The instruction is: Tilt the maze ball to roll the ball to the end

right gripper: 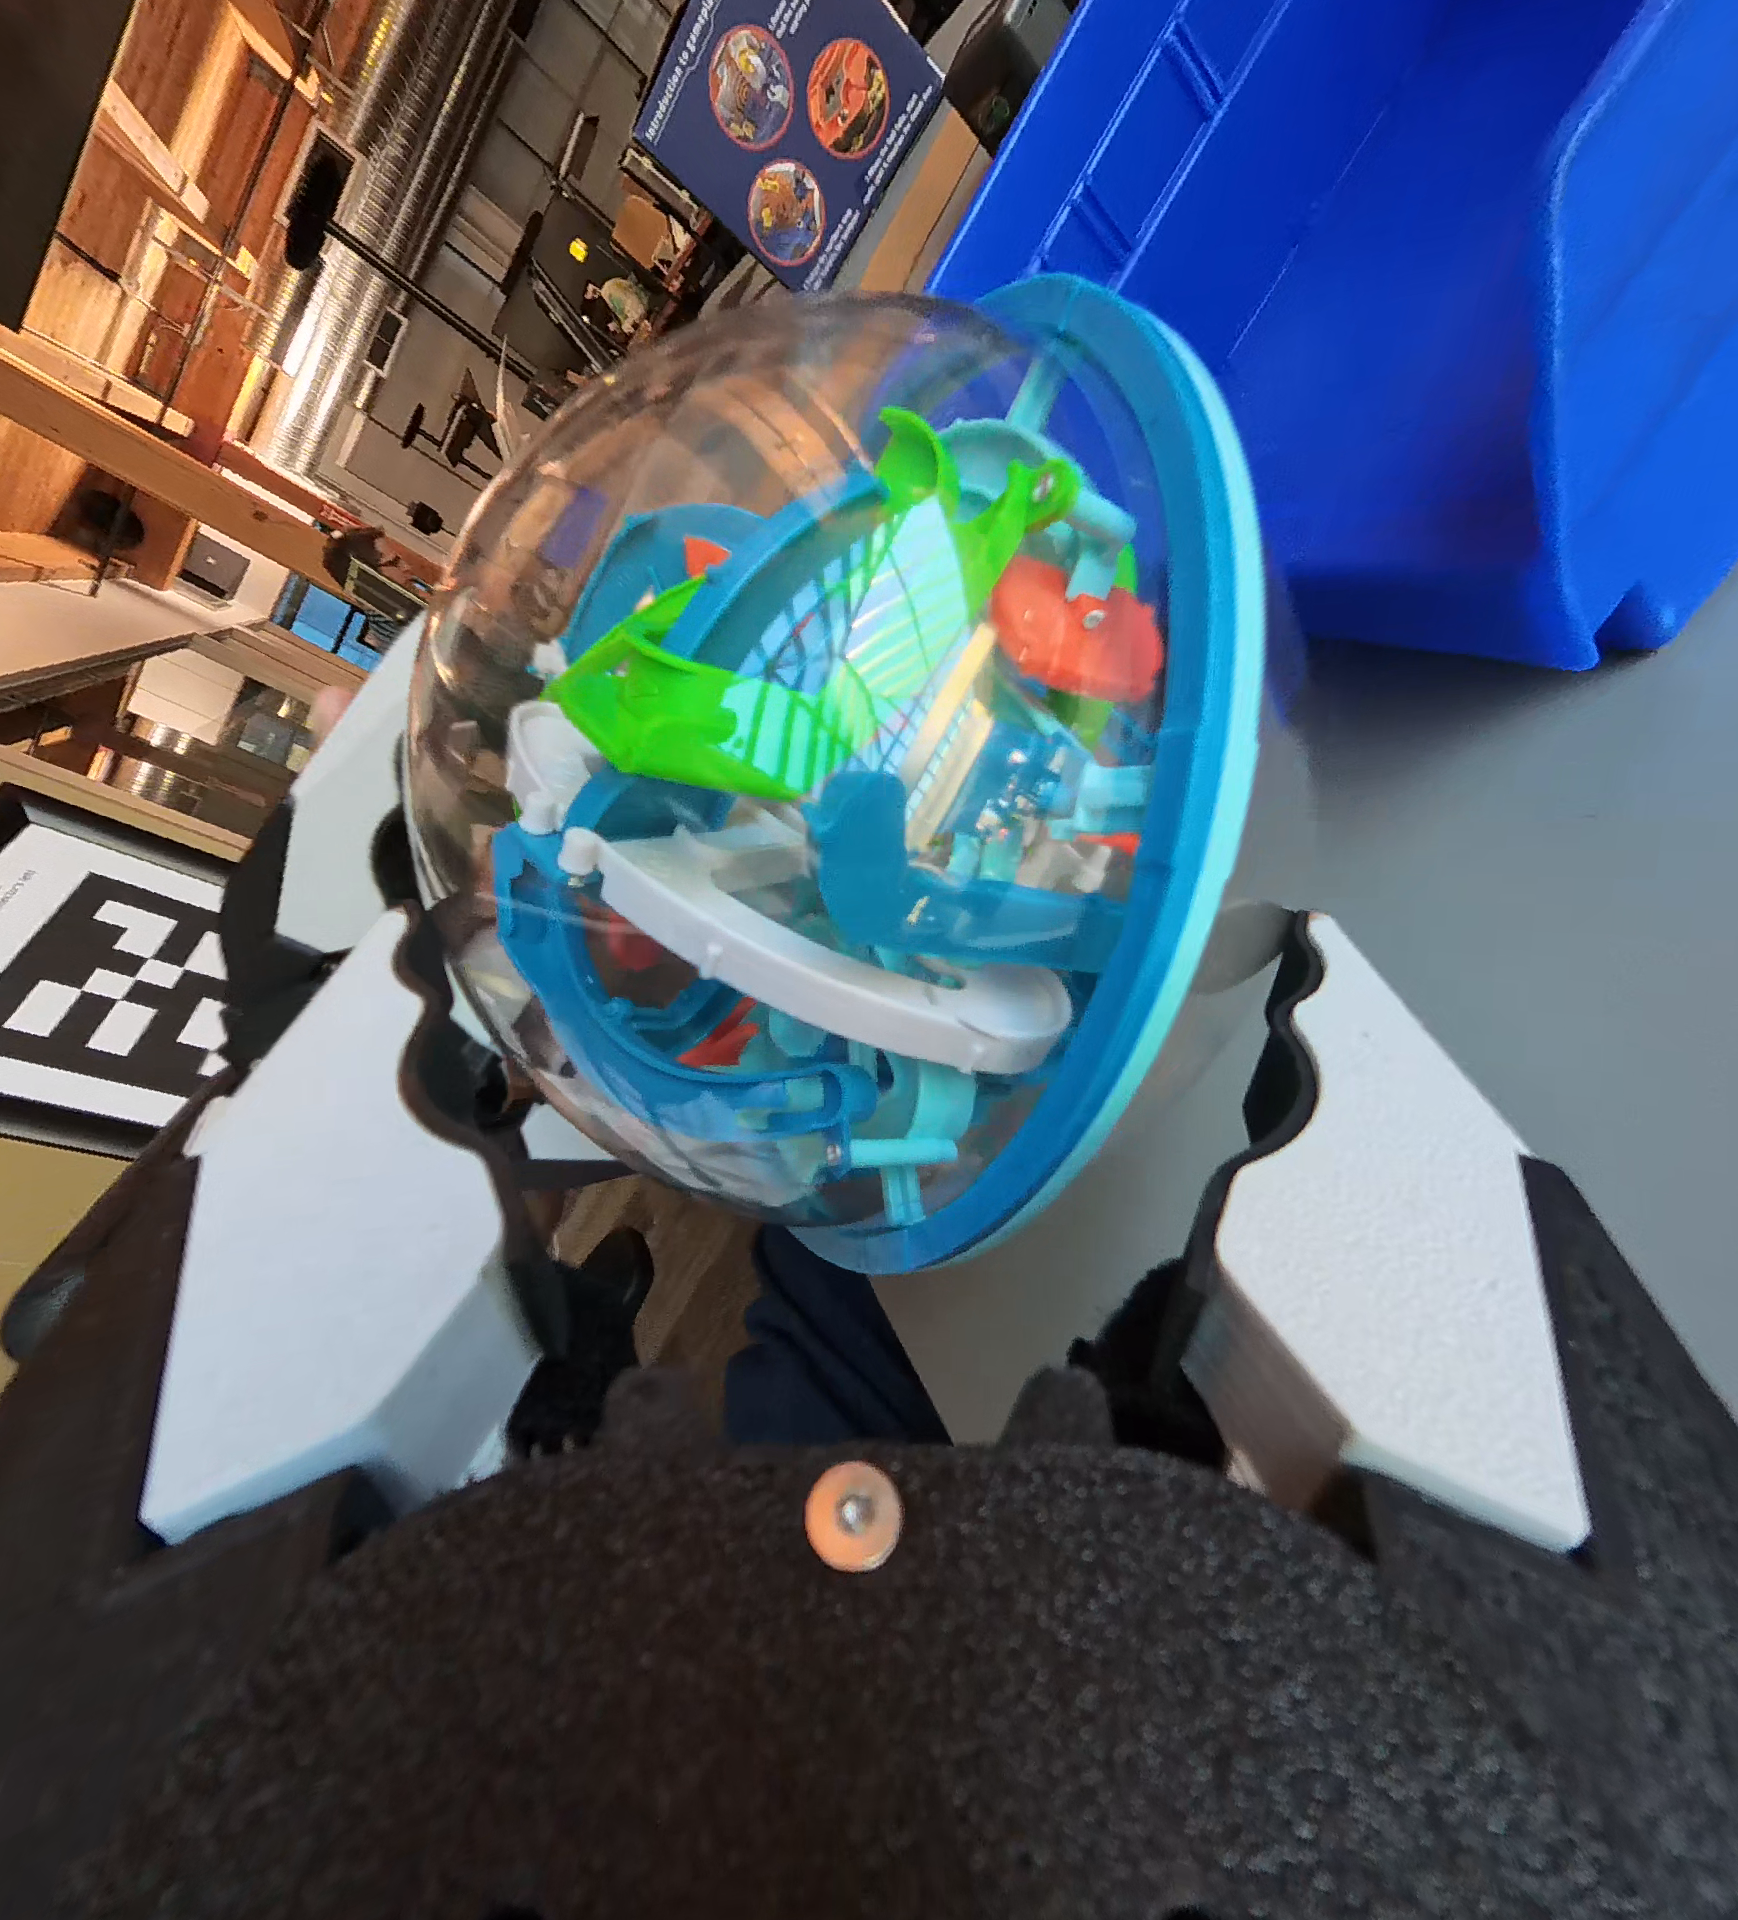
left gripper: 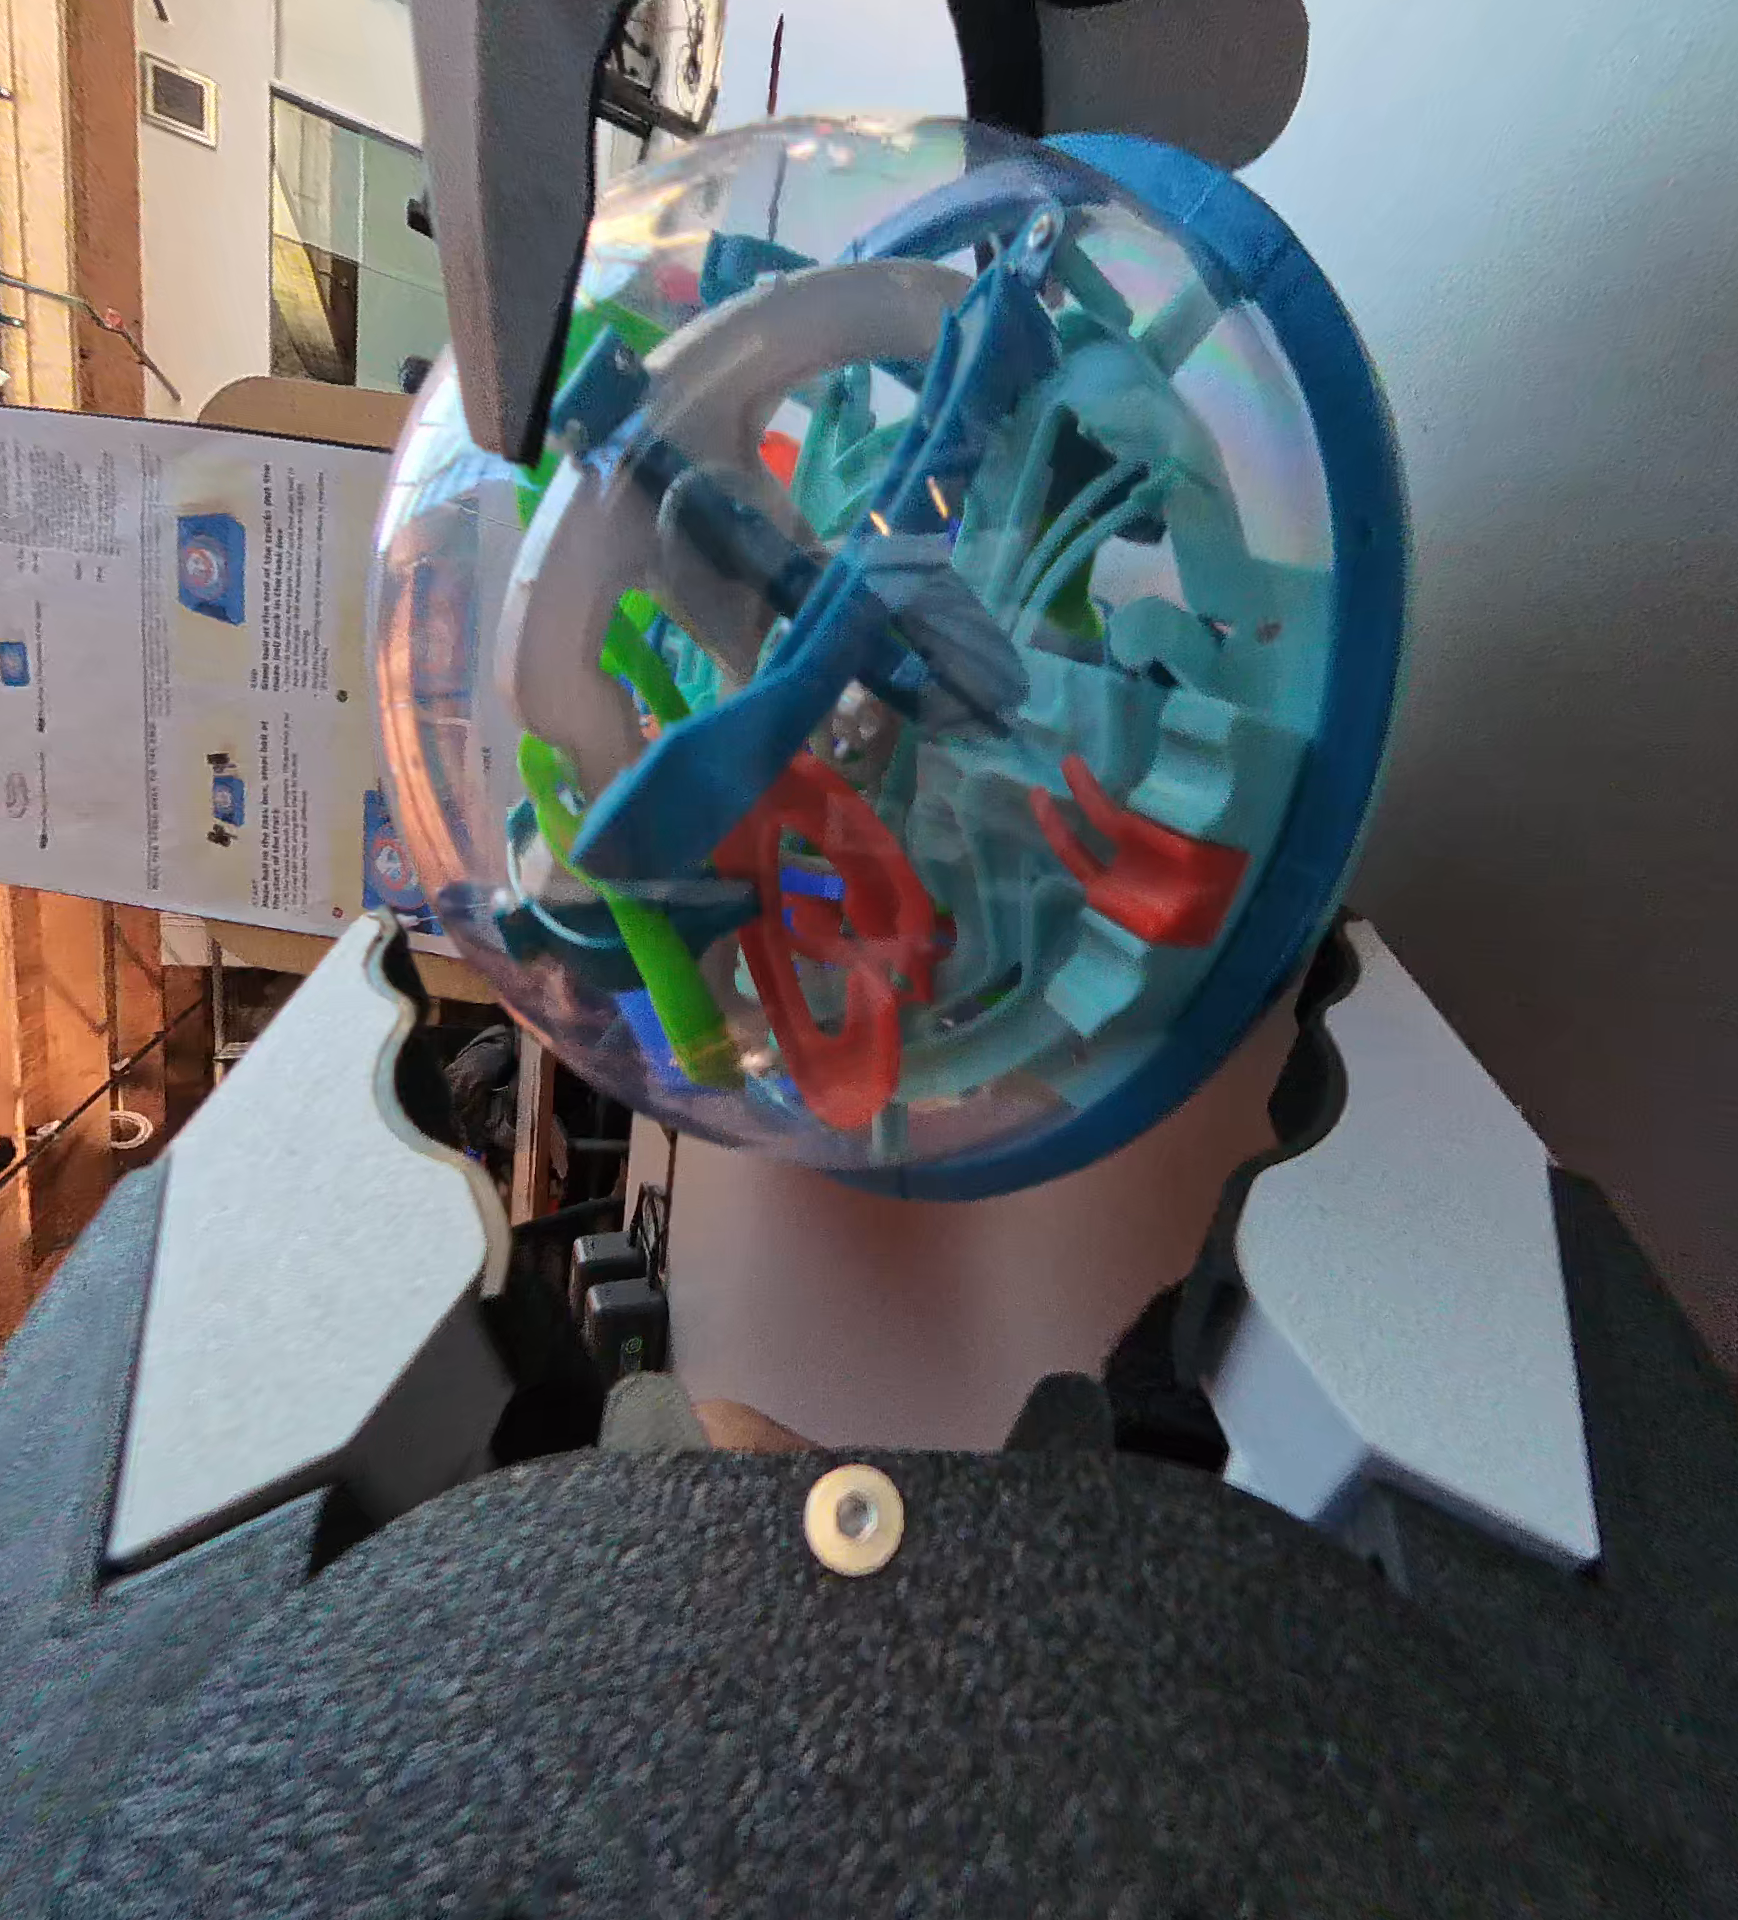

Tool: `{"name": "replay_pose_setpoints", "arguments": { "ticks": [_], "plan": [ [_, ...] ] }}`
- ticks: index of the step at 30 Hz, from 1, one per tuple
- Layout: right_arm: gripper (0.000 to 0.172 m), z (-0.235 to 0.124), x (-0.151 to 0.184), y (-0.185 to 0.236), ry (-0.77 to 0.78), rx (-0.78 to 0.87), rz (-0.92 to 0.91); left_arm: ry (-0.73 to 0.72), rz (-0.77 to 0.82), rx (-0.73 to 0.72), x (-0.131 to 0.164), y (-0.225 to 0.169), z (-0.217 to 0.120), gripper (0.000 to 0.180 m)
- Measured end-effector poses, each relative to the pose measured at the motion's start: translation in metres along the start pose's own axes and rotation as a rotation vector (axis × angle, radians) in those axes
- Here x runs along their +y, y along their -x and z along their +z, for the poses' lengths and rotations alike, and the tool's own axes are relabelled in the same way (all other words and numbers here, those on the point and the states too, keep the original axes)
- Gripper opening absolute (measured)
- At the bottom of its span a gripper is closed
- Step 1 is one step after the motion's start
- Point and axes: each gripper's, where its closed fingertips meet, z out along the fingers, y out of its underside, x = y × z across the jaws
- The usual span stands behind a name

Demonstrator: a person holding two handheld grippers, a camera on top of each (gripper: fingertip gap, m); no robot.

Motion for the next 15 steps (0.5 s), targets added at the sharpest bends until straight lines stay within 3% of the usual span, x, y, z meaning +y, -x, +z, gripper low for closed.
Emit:
{"name": "replay_pose_setpoints", "arguments": {
  "ticks": [5,10,13,15],
  "plan": [
    [0.147,-0.003,-0.001,0.002,0.006,-0.039,0.004,-0.044,-0.022,0.030,-0.002,0.000,0.005,0.159],
    [0.145,-0.010,0.001,0.011,0.073,-0.139,-0.078,-0.051,-0.110,0.069,0.016,0.002,0.006,0.159],
    [0.144,-0.023,-0.005,0.016,0.095,-0.228,-0.281,-0.059,-0.146,0.090,0.027,0.003,0.006,0.158],
    [0.145,-0.030,-0.015,0.001,0.096,-0.202,-0.462,-0.068,-0.169,0.106,0.032,0.004,0.006,0.158]
  ]
}}
